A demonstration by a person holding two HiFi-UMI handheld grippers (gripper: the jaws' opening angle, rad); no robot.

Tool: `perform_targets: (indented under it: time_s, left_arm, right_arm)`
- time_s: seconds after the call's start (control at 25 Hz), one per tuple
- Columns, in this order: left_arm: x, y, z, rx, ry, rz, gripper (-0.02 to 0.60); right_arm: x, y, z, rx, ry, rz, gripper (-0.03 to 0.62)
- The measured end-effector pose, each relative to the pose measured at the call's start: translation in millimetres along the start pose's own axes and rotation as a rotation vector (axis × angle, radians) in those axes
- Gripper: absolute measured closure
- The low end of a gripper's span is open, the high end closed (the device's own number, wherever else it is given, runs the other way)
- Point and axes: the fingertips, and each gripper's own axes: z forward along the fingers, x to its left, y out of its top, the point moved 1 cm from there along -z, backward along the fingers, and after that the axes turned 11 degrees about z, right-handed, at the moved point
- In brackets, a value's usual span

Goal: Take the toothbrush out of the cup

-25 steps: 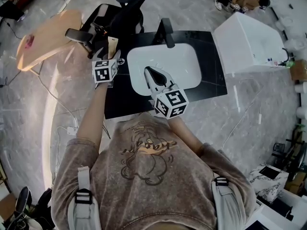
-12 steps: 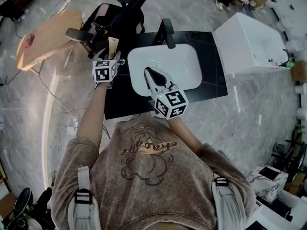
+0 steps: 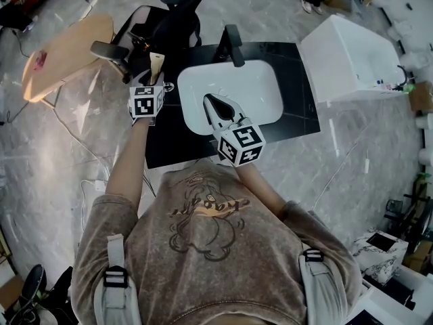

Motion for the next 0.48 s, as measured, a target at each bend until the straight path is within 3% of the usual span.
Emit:
perform_targets:
  time_s: [0.48]
  left_arm:
    - [7,18,-14,-0.051,0.01,-0.023,0.456]
  right_arm:
    - [3,-2,4,0.015,0.009,0.001,0.572]
